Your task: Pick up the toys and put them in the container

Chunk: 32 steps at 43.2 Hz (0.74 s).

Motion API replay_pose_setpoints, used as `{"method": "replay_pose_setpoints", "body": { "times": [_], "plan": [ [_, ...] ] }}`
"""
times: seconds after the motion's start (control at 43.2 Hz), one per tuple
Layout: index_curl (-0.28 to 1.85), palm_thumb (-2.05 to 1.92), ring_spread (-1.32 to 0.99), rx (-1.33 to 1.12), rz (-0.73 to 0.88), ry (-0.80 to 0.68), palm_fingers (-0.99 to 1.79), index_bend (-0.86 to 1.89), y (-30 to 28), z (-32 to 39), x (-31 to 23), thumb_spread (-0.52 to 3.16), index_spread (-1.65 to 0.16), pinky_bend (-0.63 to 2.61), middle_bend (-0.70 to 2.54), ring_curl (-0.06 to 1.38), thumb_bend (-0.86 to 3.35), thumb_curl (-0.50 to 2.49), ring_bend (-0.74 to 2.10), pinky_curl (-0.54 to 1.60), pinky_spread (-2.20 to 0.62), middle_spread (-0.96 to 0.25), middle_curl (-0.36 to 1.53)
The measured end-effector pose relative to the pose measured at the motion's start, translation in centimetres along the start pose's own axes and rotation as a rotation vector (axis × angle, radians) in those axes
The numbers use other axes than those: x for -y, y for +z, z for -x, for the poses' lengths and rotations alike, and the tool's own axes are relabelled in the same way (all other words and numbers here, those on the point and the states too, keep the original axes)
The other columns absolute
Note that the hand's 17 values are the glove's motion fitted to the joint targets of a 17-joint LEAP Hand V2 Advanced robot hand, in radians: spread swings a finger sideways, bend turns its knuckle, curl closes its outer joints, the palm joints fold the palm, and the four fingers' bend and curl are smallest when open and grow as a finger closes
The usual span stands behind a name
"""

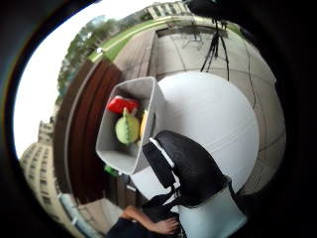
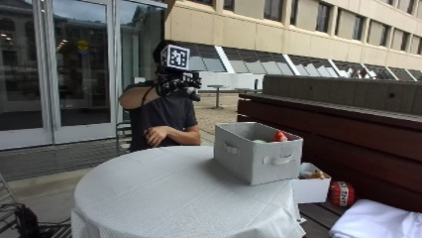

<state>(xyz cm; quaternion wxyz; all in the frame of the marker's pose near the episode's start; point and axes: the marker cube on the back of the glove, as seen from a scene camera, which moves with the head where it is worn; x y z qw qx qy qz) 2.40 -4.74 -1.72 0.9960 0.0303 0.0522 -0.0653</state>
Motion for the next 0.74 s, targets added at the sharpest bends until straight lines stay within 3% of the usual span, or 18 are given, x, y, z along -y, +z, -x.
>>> {"method": "replay_pose_setpoints", "body": {
  "times": [0.139,0.255,0.371,0.626,0.742],
  "plan": [
    [0.21,-0.04,-0.07,-0.031,0.007,0.055,-0.01,0.15,1.3,-5.1,-1.6,1.16,-0.35,1.25,0.34,0.26,-0.04,0.31,0.81,0.35,-0.09,-0.08,0.51],
    [0.22,-0.04,-0.08,-0.041,0.119,0.134,-0.01,0.15,2.0,-7.5,-3.4,1.17,-0.35,1.23,0.34,0.26,-0.04,0.29,0.81,0.34,-0.09,-0.08,0.51],
    [0.22,-0.04,-0.08,-0.066,-0.007,0.099,-0.01,0.15,3.7,-9.8,-2.9,1.17,-0.35,1.22,0.35,0.26,-0.04,0.28,0.8,0.34,-0.09,-0.08,0.5],
    [0.25,-0.05,-0.15,-0.058,-0.042,0.082,-0.03,0.17,5.0,-11.1,-4.0,1.17,-0.35,1.12,0.37,0.24,-0.05,0.26,0.76,0.31,-0.11,-0.09,0.49],
    [0.32,-0.09,-0.23,-0.06,-0.051,0.056,-0.02,0.35,5.4,-11.0,-4.2,1.16,-0.31,0.97,0.33,0.22,-0.07,0.23,0.65,0.28,-0.16,-0.09,0.48]
  ]
}}
